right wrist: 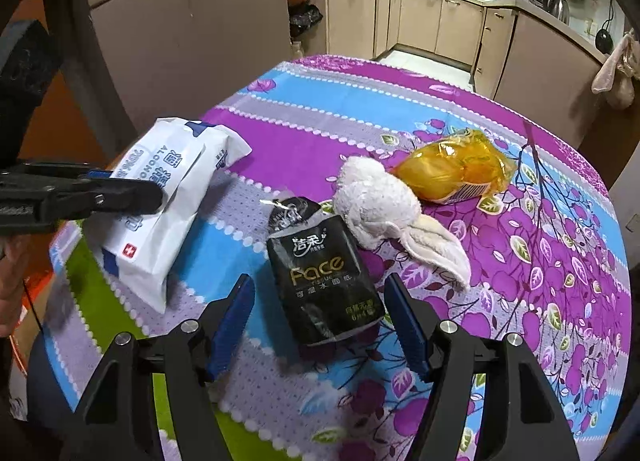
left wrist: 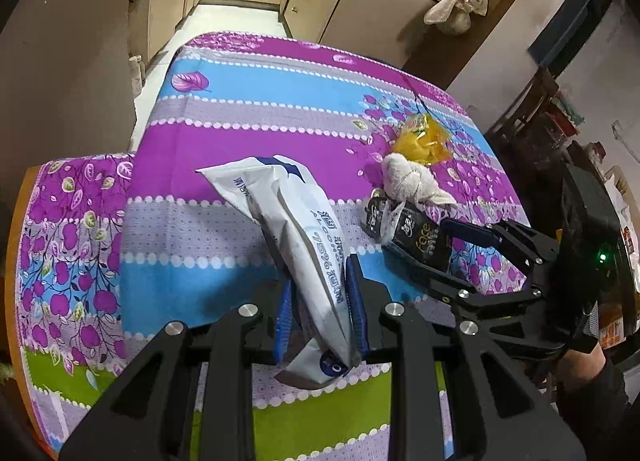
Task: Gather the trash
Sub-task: 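Grasp the white alcohol wipes pack with left tool while right tool grasps the black Face pack, then carry both packs over the white bucket and open both tools to drop them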
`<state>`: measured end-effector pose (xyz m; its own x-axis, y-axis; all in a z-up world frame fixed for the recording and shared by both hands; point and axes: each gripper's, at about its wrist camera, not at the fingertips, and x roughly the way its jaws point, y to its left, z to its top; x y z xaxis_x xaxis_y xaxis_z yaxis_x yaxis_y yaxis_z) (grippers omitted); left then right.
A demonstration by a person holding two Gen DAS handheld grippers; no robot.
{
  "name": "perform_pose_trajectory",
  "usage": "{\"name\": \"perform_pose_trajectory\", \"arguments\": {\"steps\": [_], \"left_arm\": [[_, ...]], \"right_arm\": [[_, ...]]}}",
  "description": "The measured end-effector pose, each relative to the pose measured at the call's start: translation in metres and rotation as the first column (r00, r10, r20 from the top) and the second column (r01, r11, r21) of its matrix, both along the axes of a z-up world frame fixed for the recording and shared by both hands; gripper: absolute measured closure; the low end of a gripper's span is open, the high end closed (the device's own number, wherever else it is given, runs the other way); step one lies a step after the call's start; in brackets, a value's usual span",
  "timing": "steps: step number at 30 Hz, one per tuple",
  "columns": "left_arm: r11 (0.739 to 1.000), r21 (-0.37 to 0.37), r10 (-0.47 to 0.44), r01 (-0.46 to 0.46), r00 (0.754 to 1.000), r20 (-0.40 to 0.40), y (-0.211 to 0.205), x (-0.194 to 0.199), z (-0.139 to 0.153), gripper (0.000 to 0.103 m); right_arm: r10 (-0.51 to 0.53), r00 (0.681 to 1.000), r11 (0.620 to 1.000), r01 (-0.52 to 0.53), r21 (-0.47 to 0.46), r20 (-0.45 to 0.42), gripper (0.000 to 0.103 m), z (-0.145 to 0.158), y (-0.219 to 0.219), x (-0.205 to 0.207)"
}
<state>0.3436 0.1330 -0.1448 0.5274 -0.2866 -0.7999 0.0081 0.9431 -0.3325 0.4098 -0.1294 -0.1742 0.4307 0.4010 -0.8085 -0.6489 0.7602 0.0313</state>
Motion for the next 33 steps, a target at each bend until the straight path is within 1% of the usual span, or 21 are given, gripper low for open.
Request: {"name": "perform_pose_trajectory", "arguments": {"steps": [1, 3, 6, 8, 9, 13, 18, 22, 23, 25, 26, 28, 30, 31, 32, 33], "left_arm": [[1.0, 0.001, -0.001, 0.001, 1.0, -0.003, -0.001, 0.0, -0.001, 0.079], [1.0, 0.004, 0.001, -0.001, 1.0, -0.007, -0.002, 0.0, -0.003, 0.079], [1.0, 0.011, 0.001, -0.001, 1.0, -0.007, -0.004, 0.0, -0.004, 0.079], [0.999, 0.033, 0.011, -0.011, 1.0, 0.008, -0.006, -0.004, -0.002, 0.079], [0.999, 0.044, 0.016, -0.018, 1.0, 0.025, -0.008, -0.007, 0.002, 0.079], [0.996, 0.08, 0.034, -0.041, 0.995, 0.091, -0.015, -0.023, 0.016, 0.079], [0.994, 0.101, 0.035, -0.052, 0.986, 0.163, -0.032, -0.044, 0.035, 0.079], [0.991, 0.128, 0.002, -0.033, 0.973, 0.232, -0.06, -0.057, 0.056, 0.079], [0.99, 0.139, -0.018, -0.019, 0.966, 0.258, -0.072, -0.061, 0.064, 0.079], [0.988, 0.155, -0.053, 0.007, 0.955, 0.292, -0.093, -0.065, 0.075, 0.079], [0.986, 0.163, -0.073, 0.023, 0.949, 0.307, -0.105, -0.067, 0.081, 0.079], [0.984, 0.169, -0.119, 0.065, 0.935, 0.335, -0.13, -0.069, 0.092, 0.079], [0.978, 0.174, -0.168, 0.113, 0.921, 0.351, -0.157, -0.07, 0.101, 0.079], [0.974, 0.177, -0.197, 0.141, 0.912, 0.359, -0.172, -0.07, 0.105, 0.079], [0.97, 0.182, -0.217, 0.159, 0.905, 0.367, -0.183, -0.071, 0.108, 0.079], [0.963, 0.19, -0.252, 0.192, 0.889, 0.381, -0.204, -0.073, 0.113, 0.079]], "right_arm": [[-0.004, 1.0, 1.0, 0.004, -0.008, 0.0, 0.044, -0.003, 0.001, 0.001], [-0.018, 1.0, 1.0, 0.018, -0.012, 0.019, 0.05, -0.005, 0.001, -0.001], [-0.042, 0.998, 0.999, 0.042, -0.006, 0.038, 0.054, -0.007, 0.001, -0.006], [-0.067, 0.996, 0.998, 0.066, 0.022, 0.053, 0.058, -0.004, -0.002, -0.013], [-0.081, 0.995, 0.996, 0.079, 0.036, 0.06, 0.062, -0.002, -0.005, -0.018], [-0.152, 0.984, 0.984, 0.142, 0.109, 0.088, 0.064, 0.014, -0.024, -0.046], [-0.26, 0.956, 0.949, 0.227, 0.219, 0.133, 0.066, 0.043, -0.058, -0.086], [-0.372, 0.909, 0.908, 0.315, 0.276, 0.186, 0.066, 0.069, -0.095, -0.12], [-0.413, 0.886, 0.893, 0.349, 0.285, 0.212, 0.066, 0.078, -0.108, -0.131], [-0.461, 0.856, 0.872, 0.389, 0.296, 0.235, 0.066, 0.087, -0.127, -0.145], [-0.493, 0.833, 0.858, 0.418, 0.298, 0.253, 0.066, 0.093, -0.141, -0.153], [-0.547, 0.793, 0.829, 0.468, 0.306, 0.268, 0.066, 0.103, -0.17, -0.167], [-0.582, 0.765, 0.808, 0.503, 0.308, 0.275, 0.066, 0.11, -0.191, -0.176], [-0.607, 0.743, 0.791, 0.528, 0.309, 0.283, 0.066, 0.115, -0.207, -0.183], [-0.621, 0.728, 0.781, 0.542, 0.309, 0.29, 0.066, 0.118, -0.217, -0.186], [-0.639, 0.71, 0.767, 0.56, 0.312, 0.297, 0.066, 0.122, -0.228, -0.192]]}}
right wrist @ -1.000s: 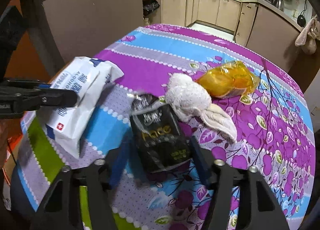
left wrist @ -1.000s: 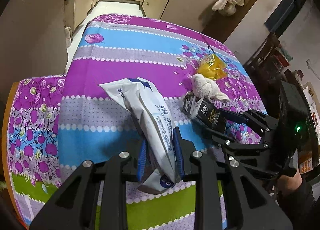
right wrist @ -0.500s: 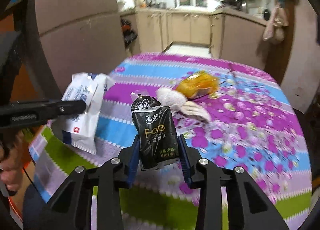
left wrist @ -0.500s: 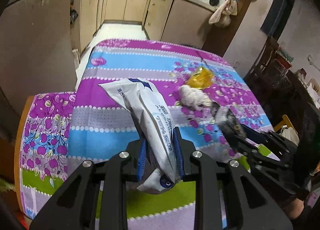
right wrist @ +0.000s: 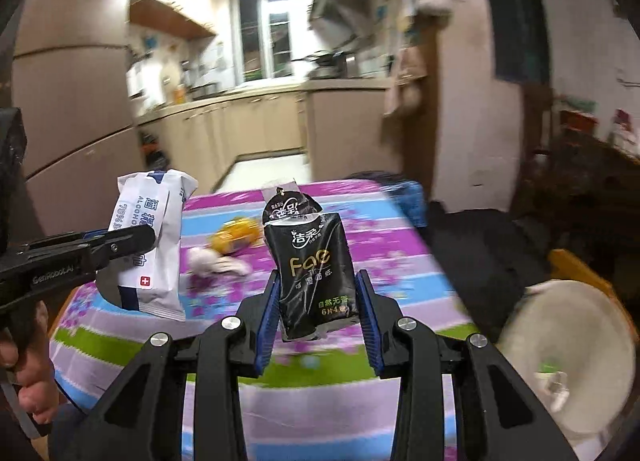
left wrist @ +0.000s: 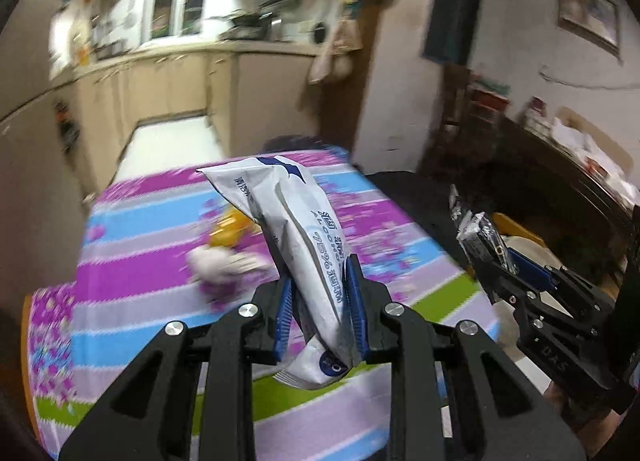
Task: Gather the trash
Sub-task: 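Carry both packs over the white bucket and open both tools to drop them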
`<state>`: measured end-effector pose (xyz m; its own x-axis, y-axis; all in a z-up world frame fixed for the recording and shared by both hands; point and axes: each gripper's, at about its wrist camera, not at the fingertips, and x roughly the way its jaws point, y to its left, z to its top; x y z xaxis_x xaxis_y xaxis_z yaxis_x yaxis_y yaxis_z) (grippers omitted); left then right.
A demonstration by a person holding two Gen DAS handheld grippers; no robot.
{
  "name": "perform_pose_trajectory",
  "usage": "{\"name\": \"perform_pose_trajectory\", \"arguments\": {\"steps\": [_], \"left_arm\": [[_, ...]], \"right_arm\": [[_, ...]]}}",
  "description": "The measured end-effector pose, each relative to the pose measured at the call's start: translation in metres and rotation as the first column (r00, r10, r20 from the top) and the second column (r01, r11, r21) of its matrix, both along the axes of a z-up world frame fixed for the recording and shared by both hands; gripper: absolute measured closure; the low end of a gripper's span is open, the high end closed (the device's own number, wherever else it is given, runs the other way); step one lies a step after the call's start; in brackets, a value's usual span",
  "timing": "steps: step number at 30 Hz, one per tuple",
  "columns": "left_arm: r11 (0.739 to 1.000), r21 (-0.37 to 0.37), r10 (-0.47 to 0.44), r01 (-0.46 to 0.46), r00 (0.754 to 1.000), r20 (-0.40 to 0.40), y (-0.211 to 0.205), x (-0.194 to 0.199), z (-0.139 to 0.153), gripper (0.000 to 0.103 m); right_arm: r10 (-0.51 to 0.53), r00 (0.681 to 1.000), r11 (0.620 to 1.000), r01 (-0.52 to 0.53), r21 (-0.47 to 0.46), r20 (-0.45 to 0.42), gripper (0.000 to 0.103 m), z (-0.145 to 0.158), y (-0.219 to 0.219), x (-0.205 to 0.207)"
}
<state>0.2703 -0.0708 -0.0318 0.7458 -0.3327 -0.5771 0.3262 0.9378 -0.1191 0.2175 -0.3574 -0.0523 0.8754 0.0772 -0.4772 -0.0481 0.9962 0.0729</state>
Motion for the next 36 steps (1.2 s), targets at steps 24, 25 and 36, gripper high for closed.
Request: {"name": "perform_pose_trajectory", "arguments": {"steps": [24, 25, 36], "left_arm": [[0.874, 0.096, -0.464, 0.477, 0.876, -0.131, -0.319, -0.001, -0.022, 0.079], [0.866, 0.103, -0.472, 0.489, 0.868, -0.153, -0.328, 0.002, -0.024, 0.079], [0.842, 0.189, -0.449, 0.506, 0.85, -0.275, -0.37, 0.013, -0.064, 0.079]], "right_arm": [[-0.445, 0.879, 0.89, 0.455, 0.022, -0.169, 0.066, 0.003, -0.316, -0.067], [-0.446, 0.874, 0.888, 0.459, 0.023, -0.193, 0.066, -0.003, -0.326, -0.065], [-0.438, 0.842, 0.88, 0.473, 0.043, -0.314, 0.065, -0.05, -0.351, -0.036]]}}
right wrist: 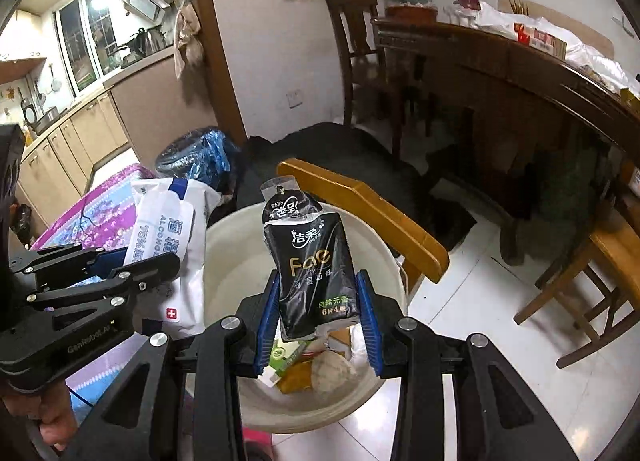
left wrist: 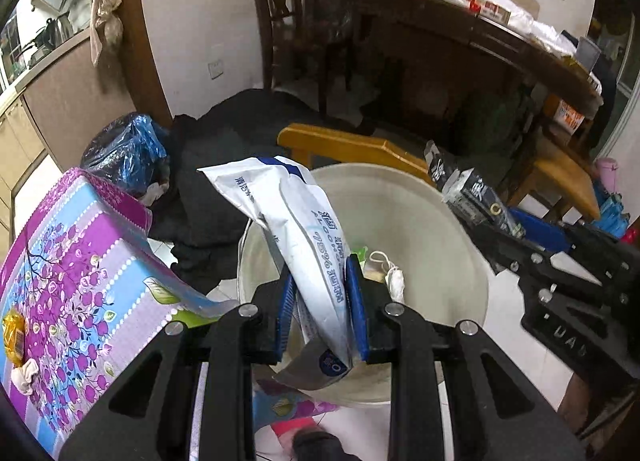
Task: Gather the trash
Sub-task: 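Carry both packs over the white bucket and open both tools to drop them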
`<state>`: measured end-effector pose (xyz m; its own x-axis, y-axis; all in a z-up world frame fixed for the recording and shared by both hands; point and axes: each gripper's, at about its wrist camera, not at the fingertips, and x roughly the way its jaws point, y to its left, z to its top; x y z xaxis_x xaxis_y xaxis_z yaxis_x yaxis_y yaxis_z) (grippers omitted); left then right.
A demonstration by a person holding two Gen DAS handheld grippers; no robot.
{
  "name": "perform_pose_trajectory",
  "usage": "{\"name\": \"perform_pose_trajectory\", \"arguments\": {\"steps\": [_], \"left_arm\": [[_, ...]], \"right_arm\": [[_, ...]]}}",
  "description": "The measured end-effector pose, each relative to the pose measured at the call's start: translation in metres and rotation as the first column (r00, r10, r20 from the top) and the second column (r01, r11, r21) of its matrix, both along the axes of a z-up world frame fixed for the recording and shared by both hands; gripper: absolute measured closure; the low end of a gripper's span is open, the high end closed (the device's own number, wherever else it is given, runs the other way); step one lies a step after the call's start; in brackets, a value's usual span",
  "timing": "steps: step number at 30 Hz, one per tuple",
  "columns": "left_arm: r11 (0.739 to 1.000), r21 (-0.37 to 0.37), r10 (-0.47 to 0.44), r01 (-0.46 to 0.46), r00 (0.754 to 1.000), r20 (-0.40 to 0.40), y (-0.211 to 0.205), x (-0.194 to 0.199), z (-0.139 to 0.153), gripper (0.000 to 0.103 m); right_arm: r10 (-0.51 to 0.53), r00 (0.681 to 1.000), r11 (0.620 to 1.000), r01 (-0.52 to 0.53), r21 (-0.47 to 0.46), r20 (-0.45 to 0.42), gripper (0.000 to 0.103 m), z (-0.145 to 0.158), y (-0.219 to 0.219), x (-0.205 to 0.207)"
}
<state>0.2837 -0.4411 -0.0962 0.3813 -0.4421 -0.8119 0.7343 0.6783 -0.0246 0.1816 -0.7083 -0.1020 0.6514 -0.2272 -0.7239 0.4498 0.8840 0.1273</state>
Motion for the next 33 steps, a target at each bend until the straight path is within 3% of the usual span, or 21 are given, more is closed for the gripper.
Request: {"name": "perform_pose_trajectory", "arguments": {"steps": [20, 25, 33], "left_arm": [[1.0, 0.021, 0.011, -0.011, 1.0, 0.0, -0.01, 0.007, -0.006, 0.079], [1.0, 0.023, 0.016, -0.016, 1.0, 0.007, -0.01, 0.007, -0.005, 0.076], [0.998, 0.042, 0.044, -0.044, 0.999, 0.008, -0.009, 0.011, -0.009, 0.075]], "right_arm": [[0.031, 0.999, 0.999, -0.031, 0.029, -0.012, 0.064, -0.007, 0.008, 0.009], [0.026, 1.0, 0.999, -0.026, 0.047, -0.003, 0.054, -0.009, 0.004, 0.009], [0.011, 1.0, 0.999, -0.012, 0.05, 0.005, 0.054, -0.012, 0.002, 0.005]]}}
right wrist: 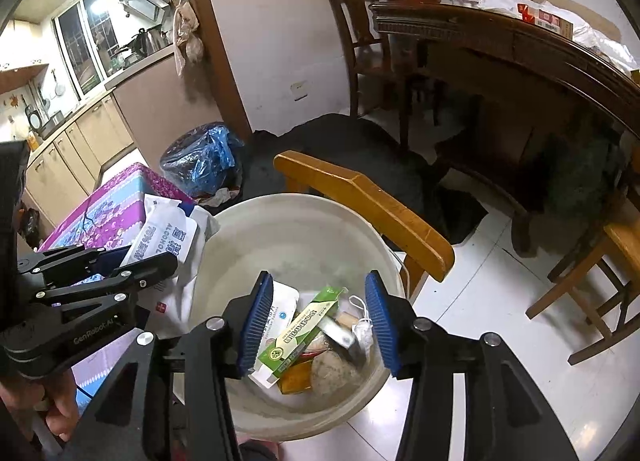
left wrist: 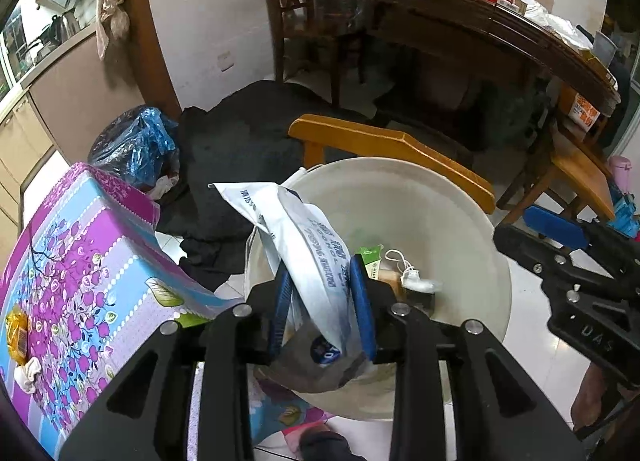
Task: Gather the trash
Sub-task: 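Carry both packs over the white bucket and open both tools to drop them, then move both tools back over the table toward the towel and yellow bag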
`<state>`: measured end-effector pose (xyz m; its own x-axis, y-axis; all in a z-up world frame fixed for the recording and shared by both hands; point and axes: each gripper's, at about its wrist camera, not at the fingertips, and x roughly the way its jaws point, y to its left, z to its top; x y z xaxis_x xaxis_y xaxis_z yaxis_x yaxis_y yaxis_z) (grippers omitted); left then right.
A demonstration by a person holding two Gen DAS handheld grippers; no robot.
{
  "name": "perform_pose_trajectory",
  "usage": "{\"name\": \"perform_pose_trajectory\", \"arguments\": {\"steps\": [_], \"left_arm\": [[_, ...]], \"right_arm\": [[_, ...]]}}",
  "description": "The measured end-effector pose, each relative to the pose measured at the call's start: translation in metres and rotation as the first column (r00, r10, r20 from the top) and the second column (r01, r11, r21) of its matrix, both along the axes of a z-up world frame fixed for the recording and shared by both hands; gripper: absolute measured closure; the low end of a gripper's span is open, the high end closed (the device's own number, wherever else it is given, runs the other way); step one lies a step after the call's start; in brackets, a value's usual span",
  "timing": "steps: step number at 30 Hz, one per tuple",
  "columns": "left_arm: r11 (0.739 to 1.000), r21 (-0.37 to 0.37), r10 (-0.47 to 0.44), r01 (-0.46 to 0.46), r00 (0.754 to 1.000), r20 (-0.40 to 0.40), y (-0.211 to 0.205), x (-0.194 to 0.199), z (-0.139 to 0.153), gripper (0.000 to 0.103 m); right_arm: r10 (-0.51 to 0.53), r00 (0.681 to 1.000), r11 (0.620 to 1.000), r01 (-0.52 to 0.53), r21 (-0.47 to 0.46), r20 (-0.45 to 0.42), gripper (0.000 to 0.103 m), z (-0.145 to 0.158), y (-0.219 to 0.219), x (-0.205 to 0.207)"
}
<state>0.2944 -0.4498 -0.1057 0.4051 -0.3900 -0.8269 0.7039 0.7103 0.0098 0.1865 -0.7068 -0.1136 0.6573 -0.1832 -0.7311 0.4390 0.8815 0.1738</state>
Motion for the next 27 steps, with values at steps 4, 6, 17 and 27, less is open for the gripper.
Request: {"name": "perform_pose_trajectory", "arguments": {"steps": [4, 6, 17, 27], "left_arm": [[1.0, 0.0, 0.004, -0.004, 1.0, -0.003, 0.0, 0.0008, -0.0007, 0.065], [1.0, -0.009, -0.001, 0.001, 1.0, 0.0, -0.0004, -0.0001, 0.0009, 0.054], [1.0, -0.023, 0.012, -0.012, 1.0, 0.011, 0.0036, 0.0027, 0.0043, 0.049], [1.0, -0.024, 0.014, -0.014, 1.0, 0.013, 0.0037, 0.0021, 0.0057, 0.049]], "right_arm": [[0.004, 1.0, 1.0, -0.004, 0.001, 0.005, 0.054, 0.001, 0.0002, -0.0006], [0.005, 1.0, 1.0, -0.005, -0.001, 0.006, 0.054, 0.0013, 0.0008, -0.001], [0.008, 1.0, 1.0, -0.008, -0.003, 0.013, 0.054, 0.0048, 0.0021, -0.0029], [0.006, 1.0, 1.0, -0.006, -0.001, 0.011, 0.054, 0.0043, 0.002, -0.004]]}}
